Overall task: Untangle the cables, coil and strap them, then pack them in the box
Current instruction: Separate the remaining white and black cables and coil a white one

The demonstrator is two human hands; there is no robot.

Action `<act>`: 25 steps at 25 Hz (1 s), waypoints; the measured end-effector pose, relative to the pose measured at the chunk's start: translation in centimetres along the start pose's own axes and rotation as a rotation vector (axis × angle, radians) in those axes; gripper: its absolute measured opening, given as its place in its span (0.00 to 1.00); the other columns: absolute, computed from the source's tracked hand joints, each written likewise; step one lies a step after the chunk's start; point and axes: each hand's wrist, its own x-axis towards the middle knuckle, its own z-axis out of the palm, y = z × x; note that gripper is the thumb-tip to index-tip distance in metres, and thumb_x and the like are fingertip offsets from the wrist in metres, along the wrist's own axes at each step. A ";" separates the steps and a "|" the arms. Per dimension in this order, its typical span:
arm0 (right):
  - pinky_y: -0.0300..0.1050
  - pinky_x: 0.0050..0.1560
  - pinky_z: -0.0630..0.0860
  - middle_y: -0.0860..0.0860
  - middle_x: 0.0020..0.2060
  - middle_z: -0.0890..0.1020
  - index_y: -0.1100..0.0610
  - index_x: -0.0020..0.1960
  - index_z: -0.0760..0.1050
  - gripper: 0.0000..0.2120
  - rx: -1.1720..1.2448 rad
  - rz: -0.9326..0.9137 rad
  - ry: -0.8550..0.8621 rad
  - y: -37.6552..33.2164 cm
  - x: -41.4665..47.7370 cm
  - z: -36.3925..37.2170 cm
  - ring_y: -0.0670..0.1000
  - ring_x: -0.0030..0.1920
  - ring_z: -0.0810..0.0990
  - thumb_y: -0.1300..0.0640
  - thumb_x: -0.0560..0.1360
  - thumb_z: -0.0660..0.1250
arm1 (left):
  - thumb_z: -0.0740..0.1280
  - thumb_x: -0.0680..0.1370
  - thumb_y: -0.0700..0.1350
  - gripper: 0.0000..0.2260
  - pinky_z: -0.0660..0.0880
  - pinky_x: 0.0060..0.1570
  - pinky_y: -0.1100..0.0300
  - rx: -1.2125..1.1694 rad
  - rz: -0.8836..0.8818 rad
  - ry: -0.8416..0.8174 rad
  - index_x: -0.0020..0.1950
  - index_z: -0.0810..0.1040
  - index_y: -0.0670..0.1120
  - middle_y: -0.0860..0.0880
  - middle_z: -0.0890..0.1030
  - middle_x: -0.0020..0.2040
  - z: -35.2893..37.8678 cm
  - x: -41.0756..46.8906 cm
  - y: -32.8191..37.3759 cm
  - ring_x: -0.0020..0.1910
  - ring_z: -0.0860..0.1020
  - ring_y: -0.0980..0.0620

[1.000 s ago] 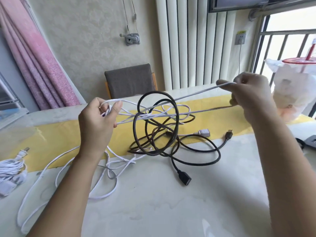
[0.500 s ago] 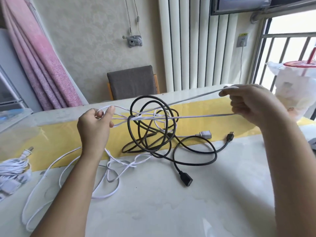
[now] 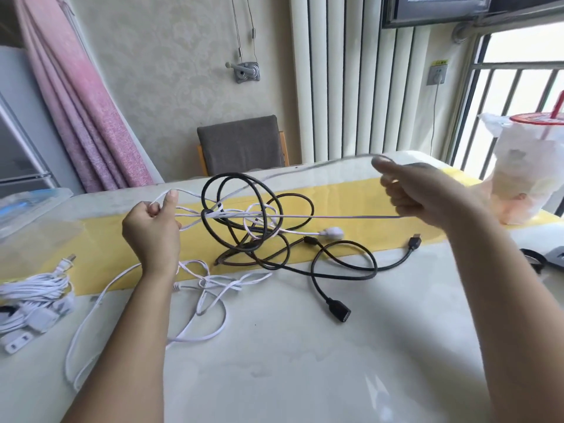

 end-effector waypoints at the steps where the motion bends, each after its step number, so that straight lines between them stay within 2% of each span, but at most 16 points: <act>1: 0.37 0.22 0.57 0.48 0.25 0.59 0.54 0.33 0.66 0.19 -0.116 -0.008 0.004 -0.1 -0.3 -1.3 0.46 0.23 0.56 0.47 0.73 0.69 | 0.70 0.76 0.51 0.24 0.66 0.32 0.57 -0.013 -0.009 0.002 0.31 0.57 0.46 0.48 0.64 0.26 -0.2 0.2 -0.1 0.20 0.71 0.61; 3: 0.36 0.23 0.58 0.48 0.25 0.60 0.59 0.34 0.74 0.16 -0.263 0.007 -0.095 -0.1 -1.7 -3.3 0.46 0.25 0.57 0.47 0.70 0.71 | 0.70 0.75 0.51 0.24 0.66 0.33 0.57 -0.029 -0.018 -0.036 0.31 0.57 0.46 0.50 0.63 0.25 -0.4 0.3 -0.3 0.23 0.70 0.54; 5: 0.35 0.24 0.57 0.48 0.25 0.59 0.61 0.39 0.82 0.24 -0.299 0.016 -0.143 0.3 -3.7 -4.8 0.46 0.25 0.57 0.39 0.64 0.68 | 0.70 0.75 0.51 0.24 0.67 0.34 0.56 -0.004 0.021 -0.069 0.30 0.57 0.46 0.51 0.64 0.22 -0.2 0.2 -0.3 0.24 0.70 0.50; 6: 0.35 0.26 0.59 0.48 0.26 0.60 0.60 0.39 0.83 0.26 -0.328 -0.016 -0.098 0.5 -4.5 -5.4 0.45 0.25 0.58 0.37 0.61 0.68 | 0.70 0.75 0.51 0.24 0.68 0.34 0.56 0.008 0.038 -0.069 0.30 0.57 0.46 0.51 0.64 0.23 -0.1 0.1 -0.2 0.24 0.72 0.51; 8: 0.35 0.33 0.68 0.51 0.26 0.69 0.56 0.39 0.84 0.21 -0.343 -0.126 0.024 0.9 -5.3 -6.0 0.43 0.25 0.68 0.39 0.58 0.73 | 0.70 0.75 0.51 0.24 0.68 0.33 0.57 0.013 0.017 -0.042 0.30 0.57 0.46 0.49 0.63 0.25 0.2 0.1 -0.4 0.22 0.73 0.59; 9: 0.36 0.38 0.73 0.51 0.28 0.74 0.57 0.37 0.83 0.18 -0.221 -0.169 0.063 1.1 -5.1 -5.9 0.42 0.28 0.73 0.43 0.57 0.76 | 0.70 0.75 0.51 0.24 0.67 0.33 0.57 0.001 -0.017 -0.031 0.30 0.57 0.46 0.48 0.62 0.25 0.3 0.1 -0.7 0.21 0.72 0.60; 11: 0.38 0.45 0.79 0.49 0.29 0.75 0.57 0.35 0.77 0.08 0.324 -0.216 0.002 2.1 -4.2 -5.1 0.44 0.31 0.75 0.57 0.61 0.76 | 0.69 0.75 0.52 0.24 0.65 0.35 0.57 -0.013 -0.120 -0.010 0.29 0.59 0.45 0.46 0.65 0.25 0.3 0.1 -1.5 0.24 0.70 0.54; 12: 0.39 0.44 0.80 0.48 0.28 0.72 0.57 0.36 0.72 0.07 0.545 -0.201 -0.074 2.6 -3.8 -4.1 0.44 0.29 0.73 0.61 0.64 0.70 | 0.69 0.75 0.52 0.24 0.65 0.35 0.57 -0.022 -0.171 -0.002 0.29 0.60 0.43 0.46 0.67 0.25 0.2 0.2 -1.9 0.25 0.69 0.51; 13: 0.38 0.37 0.80 0.48 0.28 0.69 0.56 0.37 0.69 0.07 0.647 -0.138 -0.136 3.1 -3.5 -3.2 0.43 0.27 0.68 0.63 0.66 0.67 | 0.69 0.75 0.52 0.23 0.64 0.36 0.57 -0.031 -0.212 0.001 0.29 0.62 0.42 0.45 0.69 0.25 0.1 0.3 -2.3 0.25 0.67 0.50; 15: 0.32 0.20 0.64 0.47 0.28 0.63 0.55 0.37 0.66 0.08 0.466 0.044 -0.221 3.7 -3.0 -2.3 0.42 0.23 0.60 0.61 0.68 0.66 | 0.69 0.75 0.52 0.23 0.65 0.36 0.57 -0.006 -0.226 0.009 0.29 0.63 0.42 0.44 0.71 0.26 -0.1 0.4 -3.0 0.25 0.68 0.48; 17: 0.31 0.17 0.54 0.46 0.25 0.61 0.56 0.37 0.67 0.08 0.183 0.133 -0.201 2.8 -2.6 -3.4 0.41 0.20 0.57 0.63 0.70 0.65 | 0.68 0.76 0.51 0.22 0.68 0.37 0.55 0.108 -0.139 0.025 0.30 0.64 0.42 0.40 0.75 0.28 -0.2 0.4 -3.4 0.29 0.73 0.41; 18: 0.31 0.17 0.54 0.46 0.23 0.62 0.56 0.37 0.69 0.08 0.092 0.143 -0.144 1.9 -2.4 -4.4 0.40 0.20 0.58 0.65 0.71 0.64 | 0.68 0.76 0.52 0.21 0.68 0.37 0.54 0.175 -0.076 0.027 0.31 0.65 0.41 0.38 0.77 0.31 -0.2 0.3 -3.3 0.31 0.75 0.40; 20: 0.29 0.21 0.62 0.47 0.24 0.68 0.57 0.39 0.74 0.08 -0.037 0.092 0.005 0.1 -2.1 -5.9 0.41 0.22 0.64 0.68 0.72 0.66 | 0.67 0.75 0.54 0.20 0.69 0.37 0.52 0.258 0.019 0.023 0.34 0.67 0.41 0.37 0.79 0.33 0.0 0.2 -3.0 0.34 0.76 0.38; 22: 0.33 0.36 0.71 0.49 0.33 0.78 0.54 0.43 0.80 0.08 -0.160 -0.032 0.151 -0.8 -1.7 -6.1 0.43 0.33 0.72 0.67 0.72 0.69 | 0.66 0.75 0.55 0.20 0.71 0.37 0.50 0.251 0.029 -0.007 0.32 0.65 0.43 0.38 0.78 0.32 0.3 0.1 -2.6 0.34 0.77 0.37; 23: 0.36 0.41 0.71 0.50 0.39 0.81 0.53 0.46 0.82 0.08 -0.240 -0.085 0.205 -0.8 -1.5 -5.7 0.46 0.38 0.73 0.65 0.72 0.70 | 0.67 0.75 0.55 0.21 0.71 0.37 0.49 0.221 0.018 -0.024 0.31 0.63 0.44 0.39 0.76 0.31 0.5 0.0 -2.3 0.34 0.78 0.36; 25: 0.39 0.40 0.69 0.53 0.44 0.82 0.53 0.51 0.83 0.10 -0.424 -0.115 0.281 0.0 -0.9 -3.8 0.48 0.37 0.72 0.64 0.74 0.69 | 0.67 0.75 0.54 0.22 0.71 0.36 0.50 0.164 0.007 -0.039 0.30 0.61 0.46 0.41 0.73 0.30 0.7 -0.3 -1.8 0.32 0.78 0.36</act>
